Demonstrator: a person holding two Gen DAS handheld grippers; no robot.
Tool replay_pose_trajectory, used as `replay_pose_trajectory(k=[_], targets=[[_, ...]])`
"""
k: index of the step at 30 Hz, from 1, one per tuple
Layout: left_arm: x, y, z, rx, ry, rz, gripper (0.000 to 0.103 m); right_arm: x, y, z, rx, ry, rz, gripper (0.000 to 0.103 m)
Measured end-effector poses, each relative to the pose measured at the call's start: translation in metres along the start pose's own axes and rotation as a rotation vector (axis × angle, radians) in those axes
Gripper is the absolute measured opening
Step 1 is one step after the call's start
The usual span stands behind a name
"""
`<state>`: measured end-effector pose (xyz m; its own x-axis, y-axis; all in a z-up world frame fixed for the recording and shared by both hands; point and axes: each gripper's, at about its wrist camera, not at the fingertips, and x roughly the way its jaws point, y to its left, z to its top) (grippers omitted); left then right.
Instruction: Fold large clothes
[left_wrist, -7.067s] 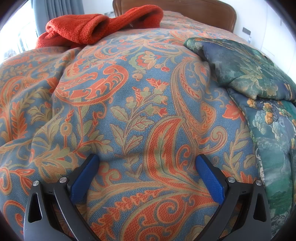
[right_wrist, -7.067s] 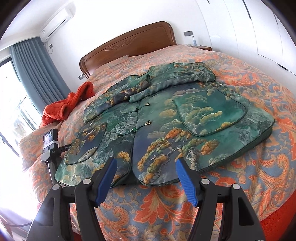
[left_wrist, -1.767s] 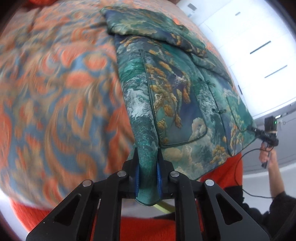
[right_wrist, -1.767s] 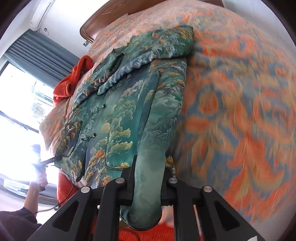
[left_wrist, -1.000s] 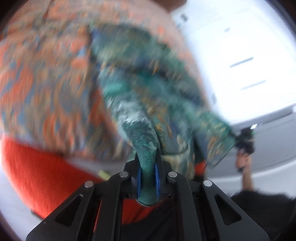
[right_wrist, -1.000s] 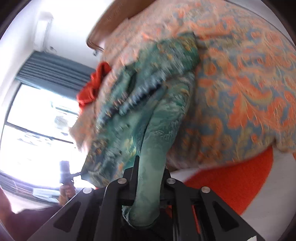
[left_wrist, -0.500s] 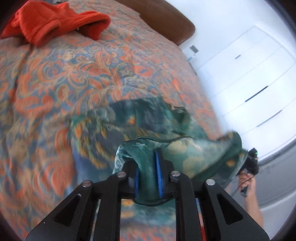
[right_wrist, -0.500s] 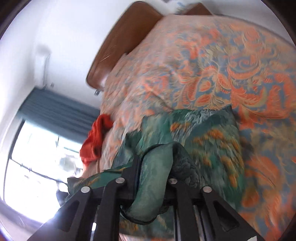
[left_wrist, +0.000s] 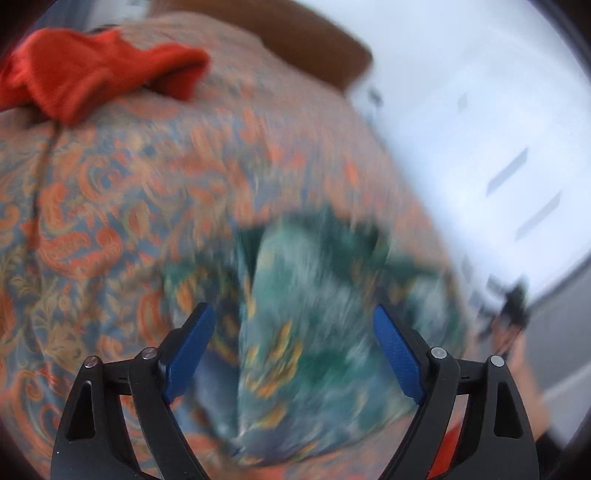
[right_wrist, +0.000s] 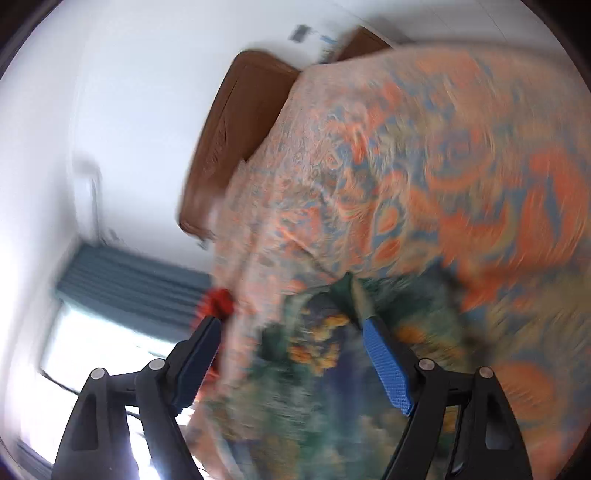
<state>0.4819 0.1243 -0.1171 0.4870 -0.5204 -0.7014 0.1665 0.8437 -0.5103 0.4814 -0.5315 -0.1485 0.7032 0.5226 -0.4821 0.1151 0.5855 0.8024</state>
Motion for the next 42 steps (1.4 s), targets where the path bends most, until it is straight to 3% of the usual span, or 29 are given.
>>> replay_pose_trajectory(k=[2,4,6,8,9,10,11,12,13,14,17,20,24,26,30,33,36,42], targets=[[0.033,-0.007,-0.007,0.054,0.066,0.074,0.088,0.012,0.022,-0.008,-0.224,0.081,-0.161,0.081],[0.060,-0.009,-0.007,0.070,0.082,0.124,0.087,0.034,0.034,-0.022,-0.390,0.164,-0.303,0.081],[0.088,-0.006,-0.002,0.030,0.077,0.149,0.083,0.054,0.038,-0.033,-0.468,0.191,-0.369,0.081],[0.102,-0.004,0.002,-0.019,0.077,0.135,0.054,0.071,0.034,-0.042,-0.465,0.194,-0.400,0.081],[0.104,-0.006,0.004,-0.023,0.071,0.154,0.030,0.073,0.029,-0.045,-0.448,0.196,-0.411,0.081],[0.101,-0.009,0.005,-0.012,0.056,0.172,0.019,0.083,0.024,-0.043,-0.419,0.194,-0.433,0.077],[0.095,-0.014,0.006,0.001,0.041,0.187,0.016,0.089,0.020,-0.044,-0.375,0.188,-0.447,0.047],[0.086,-0.018,0.008,0.011,0.024,0.200,0.013,0.093,0.020,-0.044,-0.355,0.194,-0.464,0.026],[0.079,-0.021,0.009,0.015,0.009,0.205,0.010,0.094,0.021,-0.043,-0.354,0.181,-0.501,0.021],[0.068,-0.025,0.013,0.019,-0.014,0.206,0.010,0.092,0.027,-0.044,-0.371,0.149,-0.531,0.015],[0.043,-0.045,0.032,0.058,-0.113,0.216,0.009,0.079,0.065,-0.048,-0.520,0.050,-0.598,0.014],[0.033,-0.078,0.051,0.161,-0.250,0.313,0.009,0.073,0.101,-0.041,-0.608,-0.079,-0.621,0.013],[0.045,-0.085,0.069,0.167,-0.363,0.400,0.009,0.076,0.143,-0.029,-0.714,-0.256,-0.652,0.012],[0.071,-0.070,0.073,0.142,-0.358,0.444,0.010,0.089,0.147,-0.023,-0.742,-0.310,-0.690,0.012],[0.136,-0.018,0.049,0.087,-0.226,0.487,0.011,0.134,0.115,-0.017,-0.774,-0.268,-0.783,0.012],[0.159,0.014,0.025,0.014,-0.217,0.424,0.015,0.172,0.060,-0.029,-0.762,-0.140,-0.832,0.012],[0.164,0.037,0.016,-0.064,-0.243,0.319,0.019,0.184,0.014,-0.038,-0.679,-0.080,-0.779,0.013],[0.170,0.047,0.007,-0.092,-0.250,0.278,0.020,0.184,-0.015,-0.032,-0.580,-0.118,-0.666,0.017]])
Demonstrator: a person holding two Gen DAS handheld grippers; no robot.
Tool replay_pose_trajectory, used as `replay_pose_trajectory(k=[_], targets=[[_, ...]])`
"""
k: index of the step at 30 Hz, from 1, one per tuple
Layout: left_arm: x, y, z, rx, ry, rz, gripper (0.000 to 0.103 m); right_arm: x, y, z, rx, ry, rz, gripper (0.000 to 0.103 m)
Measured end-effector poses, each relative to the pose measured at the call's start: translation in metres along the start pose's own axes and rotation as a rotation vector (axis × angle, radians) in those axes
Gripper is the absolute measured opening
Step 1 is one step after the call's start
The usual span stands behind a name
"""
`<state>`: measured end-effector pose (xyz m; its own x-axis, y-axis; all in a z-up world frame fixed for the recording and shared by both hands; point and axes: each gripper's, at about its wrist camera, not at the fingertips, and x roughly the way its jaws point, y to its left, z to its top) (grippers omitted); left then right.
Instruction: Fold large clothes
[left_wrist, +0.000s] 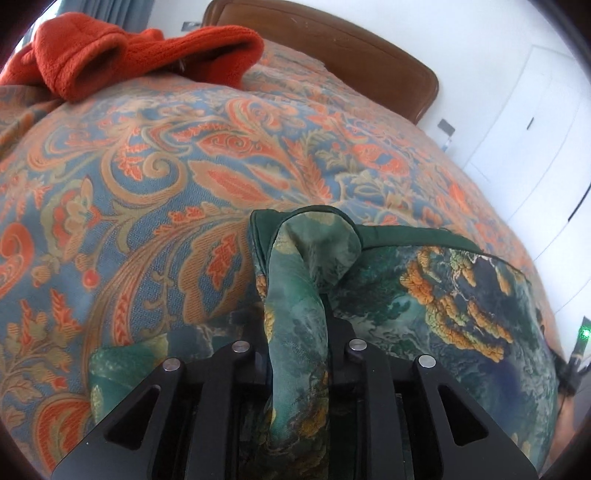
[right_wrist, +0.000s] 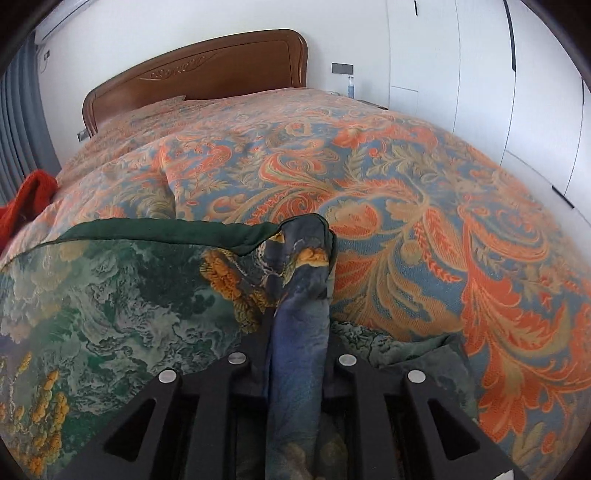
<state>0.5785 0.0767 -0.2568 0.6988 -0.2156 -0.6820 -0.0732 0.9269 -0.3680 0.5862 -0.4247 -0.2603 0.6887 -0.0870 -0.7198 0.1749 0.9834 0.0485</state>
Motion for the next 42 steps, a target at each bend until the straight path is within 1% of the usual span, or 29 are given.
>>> replay_pose_trajectory(k=[1,5,8,11,14,15,16,17,18,19,20,21,22,24,25,28,30,32,33,34,35,36,38,40,41,42], targets=[[0.002,0.001,-0.001,0.005,-0.002,0.004,0.020,0.006,0.004,0.000,0.004,0.000,0.007,0.017],[0.009,-0.005,-0.003,0.010,0.002,0.011,0.020,0.009,-0.006,-0.004,0.032,-0.011,0.037,0.017],[0.013,-0.005,-0.001,0.009,0.007,0.015,0.021,0.011,-0.007,-0.006,0.034,-0.020,0.037,0.018],[0.015,-0.007,0.002,0.015,0.013,0.033,0.023,0.009,-0.007,-0.006,0.030,-0.021,0.031,0.018],[0.012,-0.008,0.005,0.009,0.022,0.071,0.041,0.009,0.001,-0.001,0.013,-0.018,0.011,0.020],[0.009,-0.008,0.007,0.004,0.028,0.088,0.051,0.008,0.002,0.001,0.008,-0.013,0.011,0.021],[0.006,-0.007,0.009,0.002,0.037,0.099,0.064,0.006,0.002,0.002,0.011,-0.006,0.014,0.021],[0.002,-0.008,0.014,-0.001,0.058,0.120,0.071,0.004,-0.001,0.005,0.023,0.011,0.029,0.023],[-0.003,-0.008,0.018,-0.004,0.072,0.137,0.079,0.001,-0.004,0.009,0.038,0.032,0.041,0.030],[-0.013,-0.009,0.023,-0.009,0.074,0.128,0.080,-0.006,-0.009,0.015,0.058,0.050,0.039,0.037],[-0.024,-0.009,0.026,-0.015,0.065,0.092,0.080,-0.013,-0.013,0.019,0.073,0.049,0.027,0.059],[-0.038,-0.010,0.027,-0.022,0.049,0.051,0.082,-0.031,-0.020,0.024,0.103,0.013,0.017,0.070],[-0.054,-0.012,0.026,-0.026,0.031,0.022,0.085,-0.050,-0.027,0.025,0.131,-0.041,0.024,0.071],[-0.079,-0.018,0.019,-0.007,0.005,0.009,0.088,-0.087,-0.040,0.023,0.168,-0.117,0.055,0.071],[-0.091,-0.024,0.012,0.022,-0.002,0.008,0.088,-0.102,-0.043,0.020,0.173,-0.133,0.064,0.071],[-0.117,-0.045,-0.016,0.121,-0.003,0.001,0.088,-0.141,-0.045,-0.003,0.120,-0.149,0.085,0.072],[-0.128,-0.064,-0.039,0.191,0.001,-0.017,0.089,-0.154,-0.041,-0.024,0.058,-0.121,0.101,0.074],[-0.134,-0.077,-0.055,0.233,0.012,-0.038,0.089,-0.157,-0.038,-0.050,-0.003,-0.065,0.105,0.074],[-0.134,-0.087,-0.066,0.255,0.030,-0.050,0.089,-0.156,-0.038,-0.060,-0.015,-0.044,0.090,0.074],[-0.134,-0.094,-0.070,0.266,0.045,-0.056,0.089,-0.153,-0.043,-0.073,-0.017,-0.016,0.043,0.074],[-0.132,-0.101,-0.075,0.279,0.063,-0.060,0.089,-0.151,-0.050,-0.082,0.003,-0.003,0.011,0.074],[-0.129,-0.111,-0.079,0.295,0.084,-0.067,0.089,-0.150,-0.061,-0.090,0.052,0.005,-0.003,0.074],[-0.126,-0.124,-0.080,0.316,0.099,-0.079,0.089,-0.158,-0.073,-0.096,0.128,0.001,0.013,0.074],[-0.119,-0.142,-0.073,0.329,0.093,-0.087,0.089,-0.176,-0.067,-0.100,0.119,-0.046,-0.023,0.074],[-0.115,-0.150,-0.067,0.326,0.087,-0.090,0.089,-0.183,-0.064,-0.104,0.110,-0.072,-0.028,0.074],[-0.107,-0.158,-0.058,0.319,0.082,-0.095,0.090,-0.190,-0.060,-0.110,0.107,-0.105,-0.015,0.074]])
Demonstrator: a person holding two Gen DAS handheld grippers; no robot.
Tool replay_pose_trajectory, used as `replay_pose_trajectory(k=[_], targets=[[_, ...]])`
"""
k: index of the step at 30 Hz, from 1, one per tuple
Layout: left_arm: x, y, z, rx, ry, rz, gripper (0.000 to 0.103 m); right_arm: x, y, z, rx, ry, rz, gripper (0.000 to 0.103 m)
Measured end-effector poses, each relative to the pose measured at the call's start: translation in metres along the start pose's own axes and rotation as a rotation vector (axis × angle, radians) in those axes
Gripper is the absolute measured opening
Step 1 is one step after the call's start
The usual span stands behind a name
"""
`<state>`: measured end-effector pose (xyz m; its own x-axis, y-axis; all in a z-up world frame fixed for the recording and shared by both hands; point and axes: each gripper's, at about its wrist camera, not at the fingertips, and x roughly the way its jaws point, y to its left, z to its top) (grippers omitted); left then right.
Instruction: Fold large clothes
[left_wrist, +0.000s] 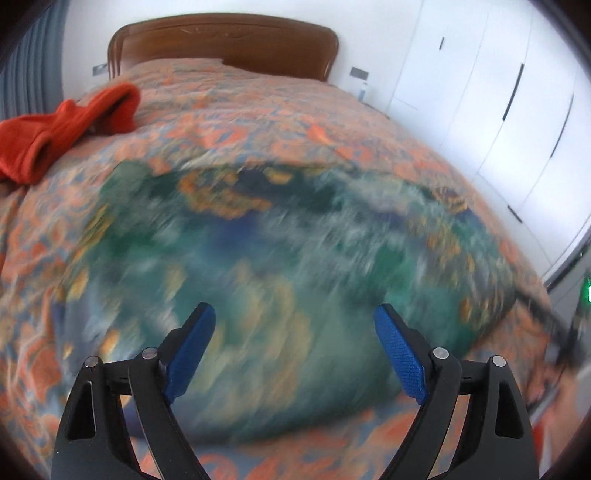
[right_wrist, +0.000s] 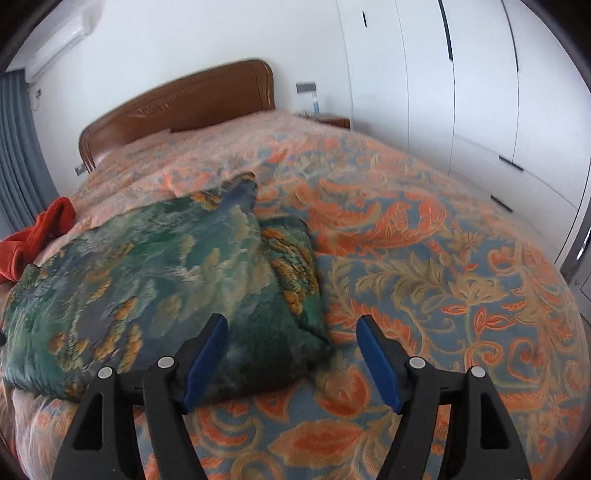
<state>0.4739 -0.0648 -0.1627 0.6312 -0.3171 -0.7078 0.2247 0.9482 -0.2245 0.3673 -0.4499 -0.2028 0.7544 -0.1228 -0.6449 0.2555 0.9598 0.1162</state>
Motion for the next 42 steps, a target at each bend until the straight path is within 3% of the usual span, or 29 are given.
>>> replay_pose_trajectory(k=[6,11,14,21,24,32,42], targets=[[0.067,-0.031,0.066,0.013,0.051,0.054,0.091,0.009,0.002,-0.030,0.005,0.000,0.087,0.074],[0.123,-0.039,0.080,-0.003,0.130,0.107,0.090,0.010,-0.016,-0.043,0.063,-0.015,0.145,0.077],[0.125,-0.040,0.060,-0.005,0.117,0.115,0.090,0.016,-0.025,-0.049,0.116,-0.006,0.168,0.077],[0.079,-0.072,-0.003,0.186,0.063,0.089,0.094,0.021,-0.034,-0.053,0.151,-0.006,0.198,0.079],[0.064,-0.076,-0.027,0.203,0.056,0.093,0.096,0.023,-0.036,-0.054,0.158,-0.006,0.206,0.079],[0.040,-0.088,-0.064,0.204,0.036,0.128,0.096,0.024,-0.038,-0.056,0.161,-0.008,0.209,0.080],[0.023,-0.111,-0.095,0.334,0.058,0.167,0.097,0.024,-0.038,-0.057,0.161,-0.015,0.203,0.080]])
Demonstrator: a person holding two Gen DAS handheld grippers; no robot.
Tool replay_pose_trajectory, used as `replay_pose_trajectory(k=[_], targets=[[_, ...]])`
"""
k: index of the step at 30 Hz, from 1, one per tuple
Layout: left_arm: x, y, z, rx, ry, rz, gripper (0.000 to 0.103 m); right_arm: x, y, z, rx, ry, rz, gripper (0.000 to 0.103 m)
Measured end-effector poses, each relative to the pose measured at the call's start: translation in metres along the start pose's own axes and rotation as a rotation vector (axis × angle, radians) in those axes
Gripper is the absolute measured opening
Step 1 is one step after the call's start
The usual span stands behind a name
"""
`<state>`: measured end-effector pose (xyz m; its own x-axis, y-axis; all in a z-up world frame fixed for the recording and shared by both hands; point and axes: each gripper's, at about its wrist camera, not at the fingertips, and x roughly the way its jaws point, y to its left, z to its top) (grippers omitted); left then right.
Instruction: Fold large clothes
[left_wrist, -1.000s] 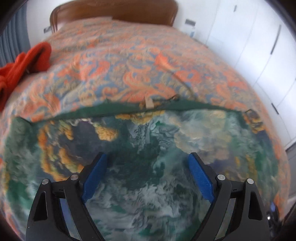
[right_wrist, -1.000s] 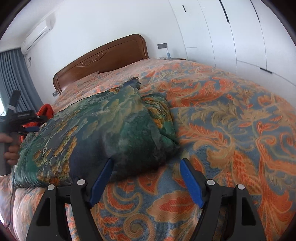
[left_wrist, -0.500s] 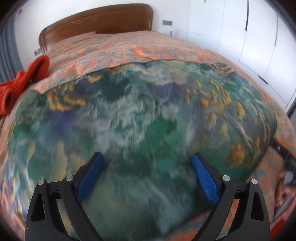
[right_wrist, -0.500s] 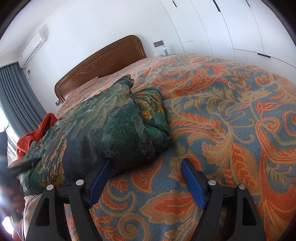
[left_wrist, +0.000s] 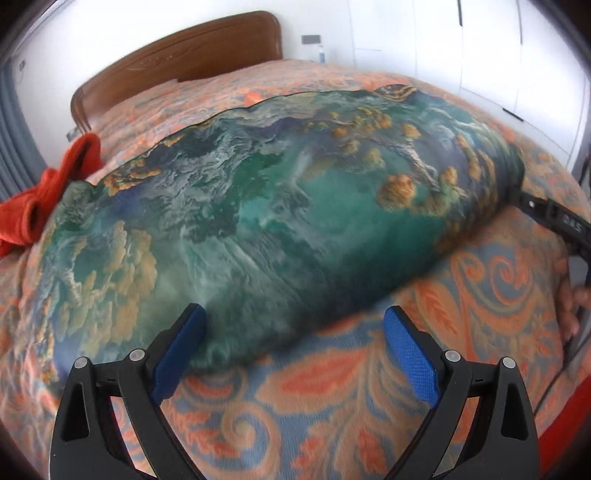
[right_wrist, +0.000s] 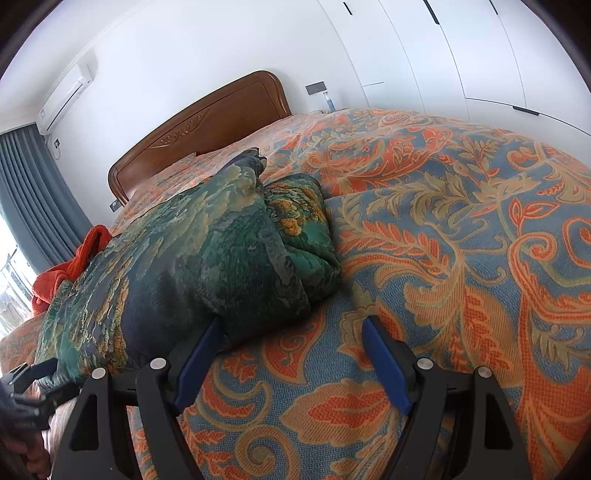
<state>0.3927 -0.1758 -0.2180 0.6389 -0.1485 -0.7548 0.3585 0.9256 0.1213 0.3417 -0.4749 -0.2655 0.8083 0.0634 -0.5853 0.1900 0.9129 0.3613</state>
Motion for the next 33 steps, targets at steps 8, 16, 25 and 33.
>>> replay_pose_trajectory(k=[8,16,25,33], targets=[[-0.014,0.006,0.001,-0.074,0.009,-0.012,0.097,0.001,0.005,-0.003,-0.014,0.002,-0.018,0.080],[-0.031,-0.001,-0.002,-0.024,-0.025,-0.089,0.097,0.003,0.011,-0.002,-0.008,0.032,-0.052,0.080],[-0.018,-0.051,0.019,0.175,-0.120,-0.193,0.097,-0.003,-0.012,0.018,0.361,0.123,0.139,0.085],[0.013,-0.049,0.027,0.117,-0.003,-0.281,0.096,0.069,-0.025,0.044,0.569,0.200,0.193,0.082]])
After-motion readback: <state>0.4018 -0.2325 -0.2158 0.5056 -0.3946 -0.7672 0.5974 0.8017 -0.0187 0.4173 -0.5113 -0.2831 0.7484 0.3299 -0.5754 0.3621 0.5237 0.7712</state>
